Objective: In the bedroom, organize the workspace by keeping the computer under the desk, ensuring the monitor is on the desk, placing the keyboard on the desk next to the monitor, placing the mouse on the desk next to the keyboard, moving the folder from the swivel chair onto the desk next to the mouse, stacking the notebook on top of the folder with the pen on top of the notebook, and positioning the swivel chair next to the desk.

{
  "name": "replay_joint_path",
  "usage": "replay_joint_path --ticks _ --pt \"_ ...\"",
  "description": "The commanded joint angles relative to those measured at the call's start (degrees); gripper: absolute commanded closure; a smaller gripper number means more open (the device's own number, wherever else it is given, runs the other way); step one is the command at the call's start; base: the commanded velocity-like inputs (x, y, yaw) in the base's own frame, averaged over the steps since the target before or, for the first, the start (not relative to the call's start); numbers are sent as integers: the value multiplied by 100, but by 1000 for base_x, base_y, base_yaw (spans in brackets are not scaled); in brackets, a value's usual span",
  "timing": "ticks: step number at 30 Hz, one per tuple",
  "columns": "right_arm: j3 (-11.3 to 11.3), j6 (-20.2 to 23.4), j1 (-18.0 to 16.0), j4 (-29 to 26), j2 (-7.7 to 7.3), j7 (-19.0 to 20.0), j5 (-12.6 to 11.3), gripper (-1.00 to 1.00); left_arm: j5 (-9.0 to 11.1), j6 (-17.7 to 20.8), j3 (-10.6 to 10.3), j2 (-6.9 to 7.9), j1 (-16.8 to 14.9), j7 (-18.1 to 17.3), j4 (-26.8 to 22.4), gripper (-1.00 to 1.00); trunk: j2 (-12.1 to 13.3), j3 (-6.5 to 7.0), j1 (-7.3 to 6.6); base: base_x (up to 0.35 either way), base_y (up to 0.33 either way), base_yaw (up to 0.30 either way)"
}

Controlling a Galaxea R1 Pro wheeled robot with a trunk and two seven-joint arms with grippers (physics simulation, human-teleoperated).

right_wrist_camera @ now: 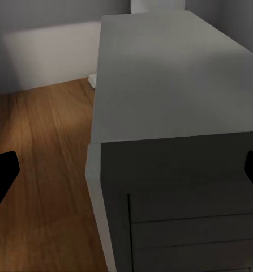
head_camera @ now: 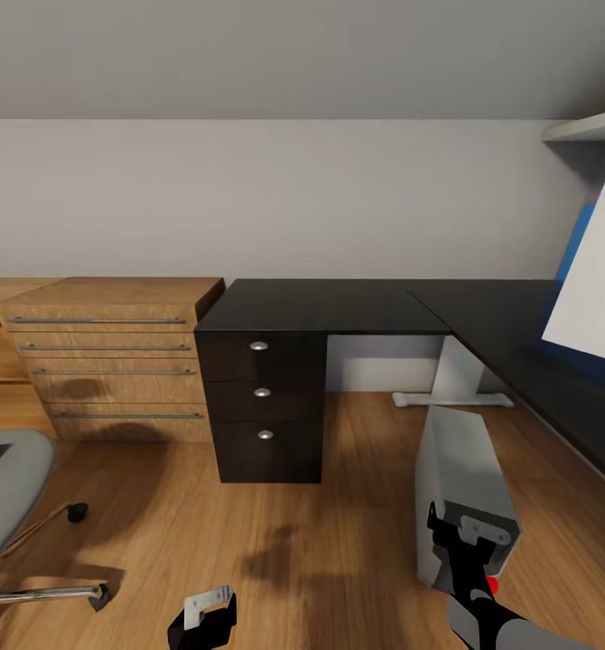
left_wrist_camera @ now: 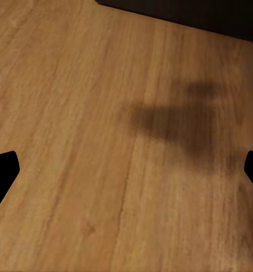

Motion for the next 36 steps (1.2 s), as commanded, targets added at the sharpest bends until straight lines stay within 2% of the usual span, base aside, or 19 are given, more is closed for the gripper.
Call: replay_joint_path --ticks 1,34,36 --pt "50 -8 -3 1 0 -33 -20 -100 42 -20 -16 0 -3 11 3 -100 -2 -5 -1 0 0 0" --pt "50 -8 -3 1 0 -33 -18 -100 49 -16 -18 0 -3 32 3 -100 -2 -5 -1 0 0 0" --pt "50 -8 -3 1 0 -33 -18 -100 49 -16 -18 0 -3 34 3 -100 -5 -50 4 0 0 0"
